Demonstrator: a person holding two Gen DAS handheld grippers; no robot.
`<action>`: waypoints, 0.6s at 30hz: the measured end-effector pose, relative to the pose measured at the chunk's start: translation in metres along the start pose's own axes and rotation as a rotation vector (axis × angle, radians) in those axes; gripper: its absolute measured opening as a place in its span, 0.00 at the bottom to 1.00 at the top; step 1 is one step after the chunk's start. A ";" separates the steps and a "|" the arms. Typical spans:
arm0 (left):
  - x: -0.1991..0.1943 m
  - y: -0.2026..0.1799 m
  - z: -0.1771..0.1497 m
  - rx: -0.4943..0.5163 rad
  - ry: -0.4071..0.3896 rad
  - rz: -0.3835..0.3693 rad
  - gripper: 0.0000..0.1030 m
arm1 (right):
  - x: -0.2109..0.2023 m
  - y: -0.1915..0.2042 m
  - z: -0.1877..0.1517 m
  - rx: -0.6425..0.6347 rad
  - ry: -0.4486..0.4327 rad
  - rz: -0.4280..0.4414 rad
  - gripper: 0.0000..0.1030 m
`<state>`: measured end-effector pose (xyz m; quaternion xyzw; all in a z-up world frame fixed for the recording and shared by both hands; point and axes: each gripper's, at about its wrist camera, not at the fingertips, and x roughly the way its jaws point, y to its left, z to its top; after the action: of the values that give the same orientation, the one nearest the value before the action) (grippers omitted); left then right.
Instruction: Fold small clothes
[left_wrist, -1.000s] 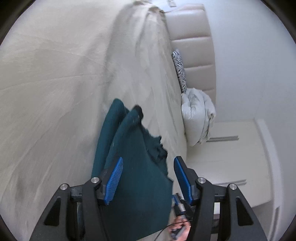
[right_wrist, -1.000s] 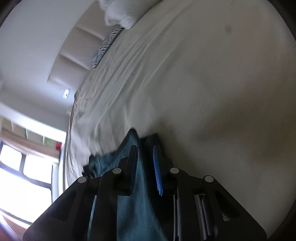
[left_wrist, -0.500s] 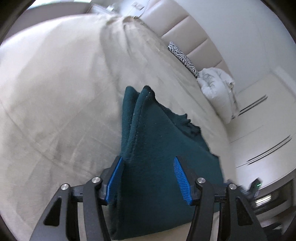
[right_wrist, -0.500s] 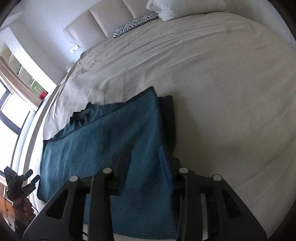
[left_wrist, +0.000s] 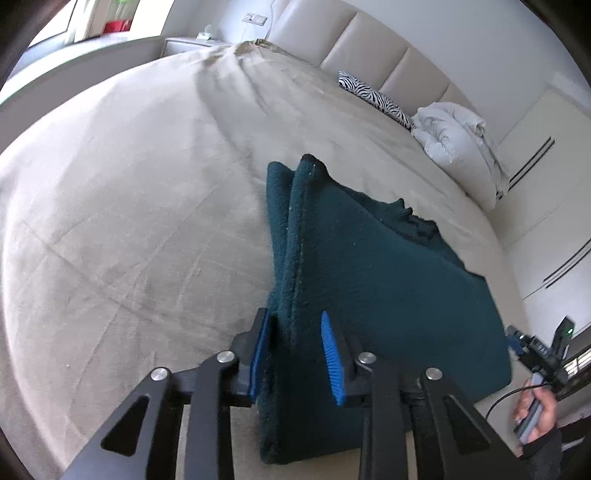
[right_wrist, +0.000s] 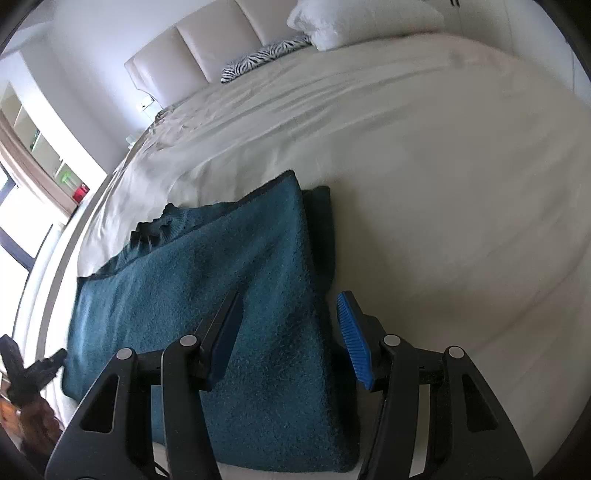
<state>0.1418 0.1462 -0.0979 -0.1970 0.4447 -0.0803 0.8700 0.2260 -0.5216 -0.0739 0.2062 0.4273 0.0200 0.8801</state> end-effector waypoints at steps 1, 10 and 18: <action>0.001 -0.001 -0.001 0.011 0.002 0.007 0.28 | -0.001 0.001 0.000 -0.006 -0.003 0.002 0.50; 0.007 -0.004 -0.008 0.064 0.023 0.039 0.08 | 0.008 0.006 -0.004 -0.058 0.020 -0.031 0.38; 0.006 -0.004 -0.016 0.073 0.021 0.059 0.06 | 0.010 0.010 -0.005 -0.106 0.019 -0.068 0.27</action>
<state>0.1326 0.1367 -0.1094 -0.1511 0.4564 -0.0728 0.8738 0.2303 -0.5082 -0.0803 0.1443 0.4408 0.0149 0.8858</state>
